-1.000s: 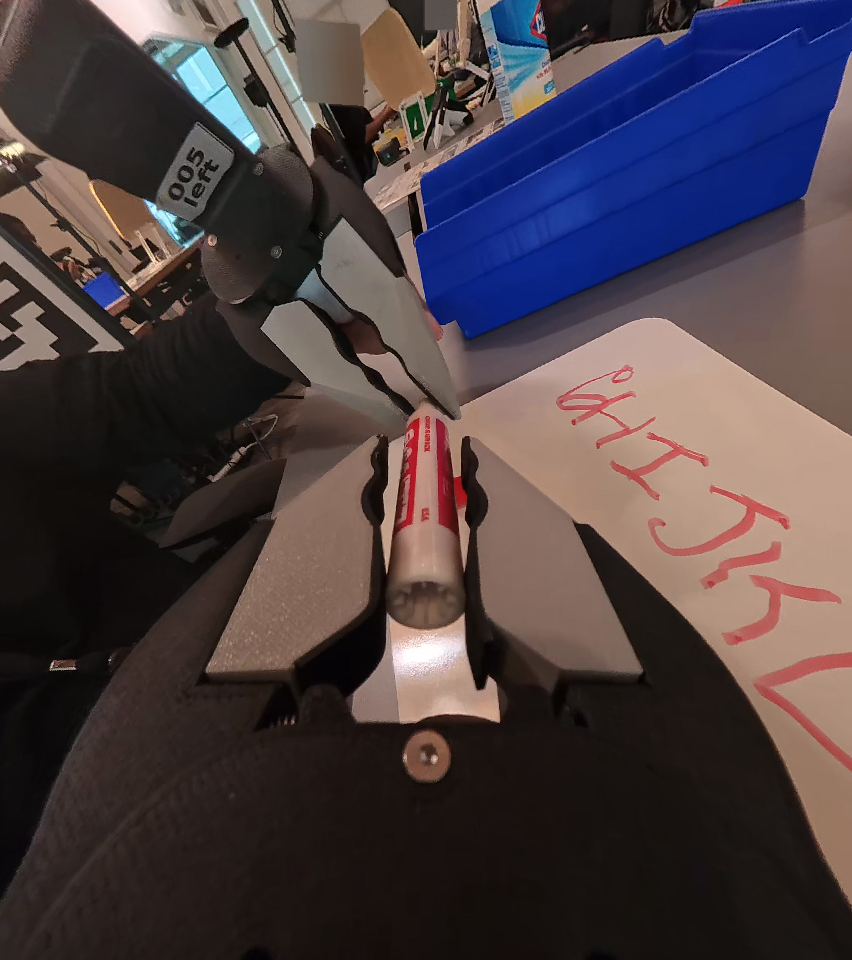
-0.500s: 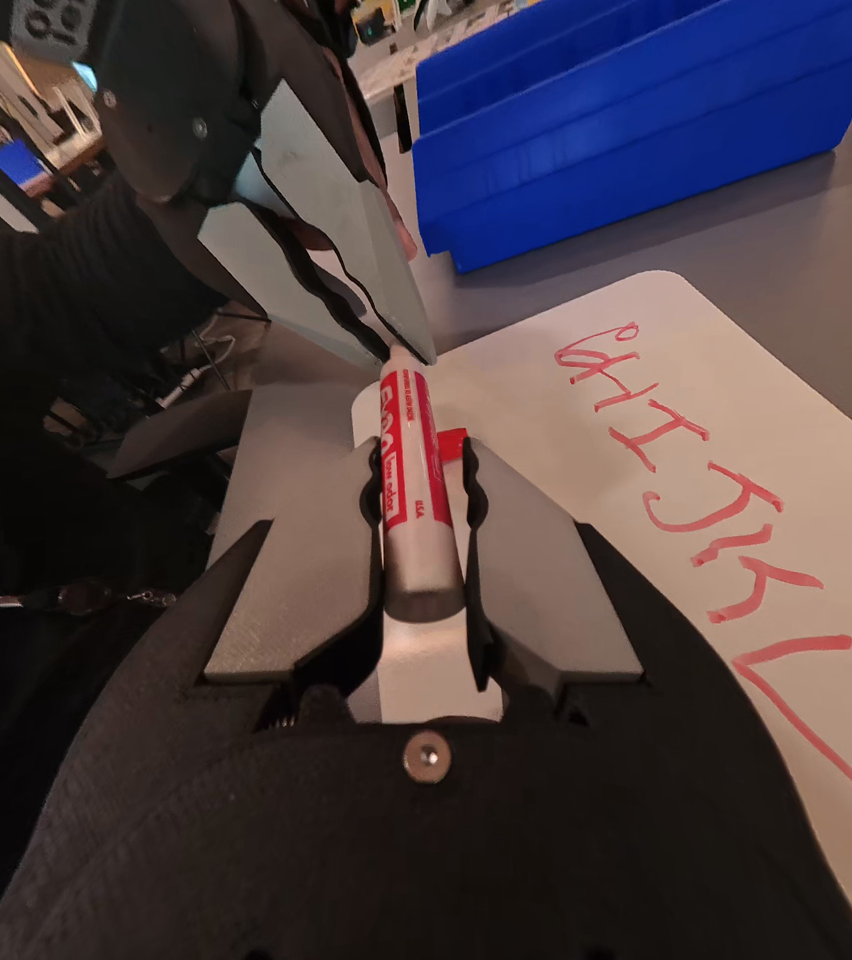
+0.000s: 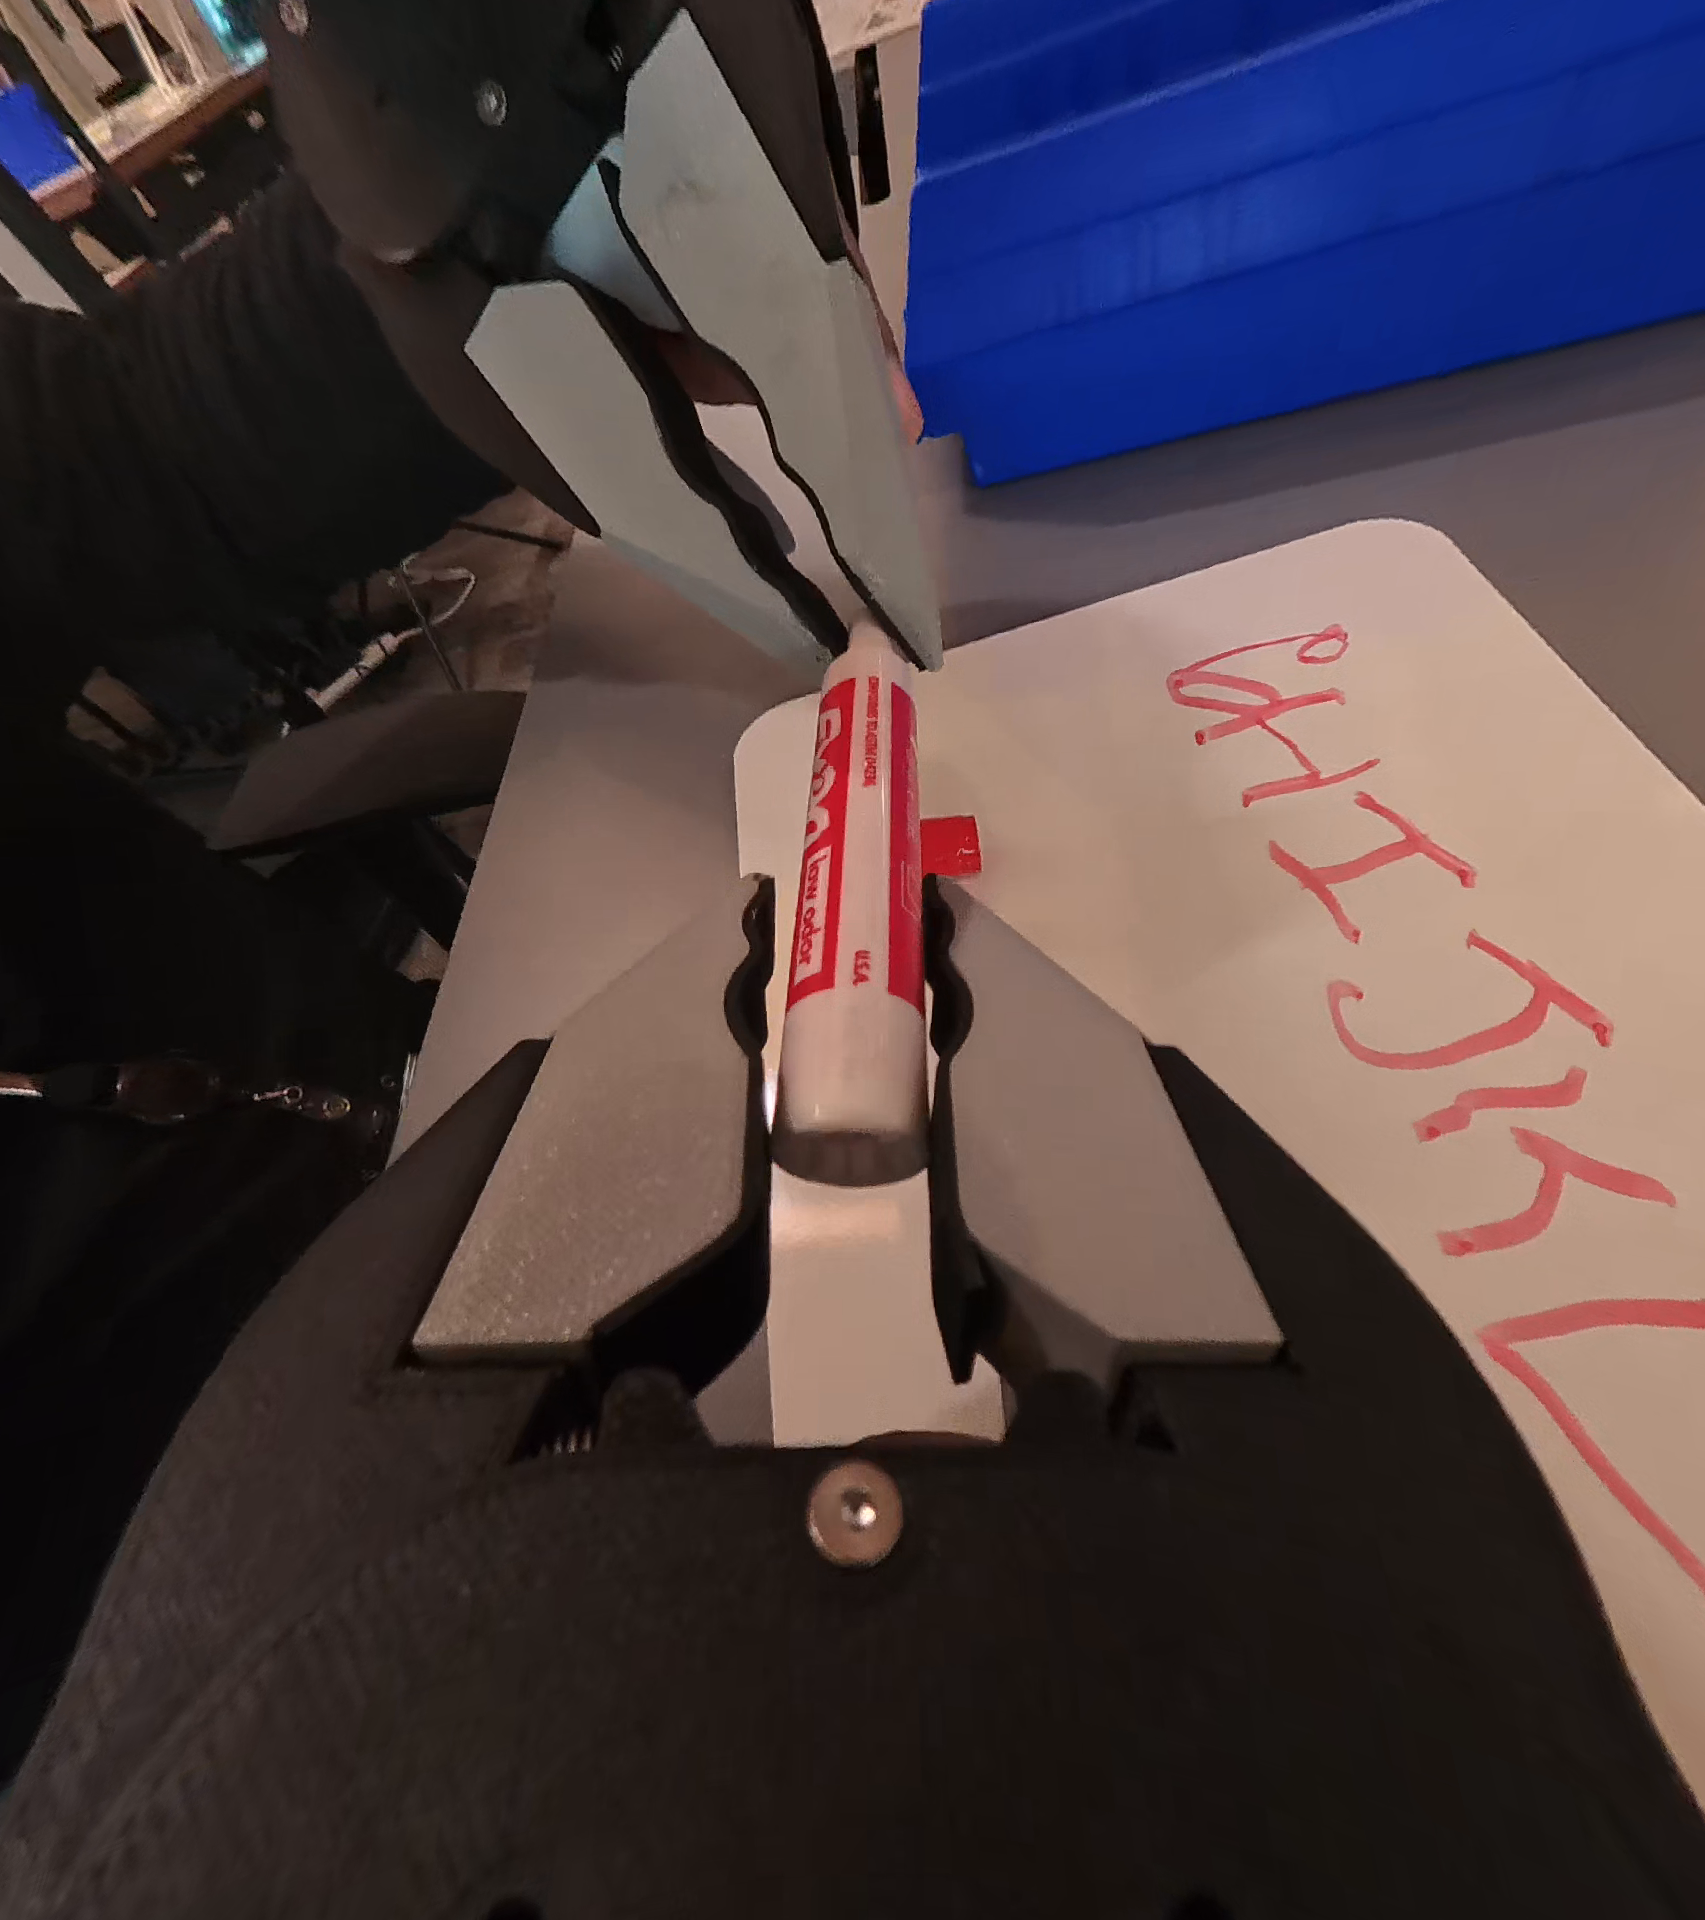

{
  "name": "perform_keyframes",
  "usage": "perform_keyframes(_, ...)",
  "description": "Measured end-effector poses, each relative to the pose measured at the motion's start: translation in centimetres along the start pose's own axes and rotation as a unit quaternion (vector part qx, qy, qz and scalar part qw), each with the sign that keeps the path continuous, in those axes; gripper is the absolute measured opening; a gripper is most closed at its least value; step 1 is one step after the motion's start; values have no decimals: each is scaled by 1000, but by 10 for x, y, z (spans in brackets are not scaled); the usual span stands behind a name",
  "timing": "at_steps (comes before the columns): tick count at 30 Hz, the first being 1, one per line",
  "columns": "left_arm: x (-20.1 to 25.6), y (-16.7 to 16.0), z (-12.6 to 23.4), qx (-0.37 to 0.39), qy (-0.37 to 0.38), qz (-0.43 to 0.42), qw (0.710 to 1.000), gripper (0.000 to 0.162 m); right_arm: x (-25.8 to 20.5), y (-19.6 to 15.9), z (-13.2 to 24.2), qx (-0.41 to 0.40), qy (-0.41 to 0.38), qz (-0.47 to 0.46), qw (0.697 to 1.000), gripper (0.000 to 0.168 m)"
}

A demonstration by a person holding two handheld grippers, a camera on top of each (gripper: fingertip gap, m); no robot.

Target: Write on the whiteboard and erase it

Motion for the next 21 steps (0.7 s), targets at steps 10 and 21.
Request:
perform_keyframes(10,3,0,-7,8,-3,3,1000,6,1,-10,-11,-45,-23,15,999,29)
perform_keyframes(21,5,6,-12,31,-12,13,999,6,-1,-8,-12,-36,-13,8,999,30)
Point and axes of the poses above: each gripper's, where its closed fingertips meet, z back along the fingers, y out of its top, x = y × z across the jaws, the point moved 7 cm from there along z, back along the fingers, and after that the axes turned 13 degrees about -y, right-handed, at the moved point
